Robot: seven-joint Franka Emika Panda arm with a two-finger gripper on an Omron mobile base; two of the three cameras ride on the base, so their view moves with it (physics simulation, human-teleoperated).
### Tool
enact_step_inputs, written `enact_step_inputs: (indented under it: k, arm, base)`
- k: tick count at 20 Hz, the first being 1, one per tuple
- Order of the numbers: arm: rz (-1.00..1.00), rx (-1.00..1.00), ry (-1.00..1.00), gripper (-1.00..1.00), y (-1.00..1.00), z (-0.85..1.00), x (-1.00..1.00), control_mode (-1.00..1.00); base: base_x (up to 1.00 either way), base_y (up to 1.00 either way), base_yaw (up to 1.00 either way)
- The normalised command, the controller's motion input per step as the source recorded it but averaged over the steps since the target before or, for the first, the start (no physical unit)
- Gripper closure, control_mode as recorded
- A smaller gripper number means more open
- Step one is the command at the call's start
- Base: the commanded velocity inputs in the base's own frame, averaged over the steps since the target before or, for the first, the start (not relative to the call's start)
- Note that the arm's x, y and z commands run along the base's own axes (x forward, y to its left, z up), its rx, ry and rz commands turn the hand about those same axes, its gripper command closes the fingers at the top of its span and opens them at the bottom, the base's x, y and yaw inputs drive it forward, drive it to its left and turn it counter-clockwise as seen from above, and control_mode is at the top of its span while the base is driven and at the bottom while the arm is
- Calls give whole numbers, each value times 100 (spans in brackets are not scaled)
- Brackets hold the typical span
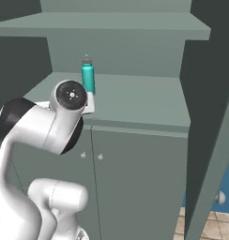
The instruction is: Pick the water bottle, boxed drink from the counter and place them in the open cabinet.
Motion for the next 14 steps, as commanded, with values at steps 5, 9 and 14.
enact_step_inputs:
  k: [5,9,14]
  arm:
    - [16,0,0,-100,0,-13,-72,-100]
    - [7,-4,0,-100,13,-32,-62,-100]
    - [1,-6,0,-100,15,-29,-29,-100]
  base:
    - [0,0,0]
    - [0,0,0]
    - [0,0,0]
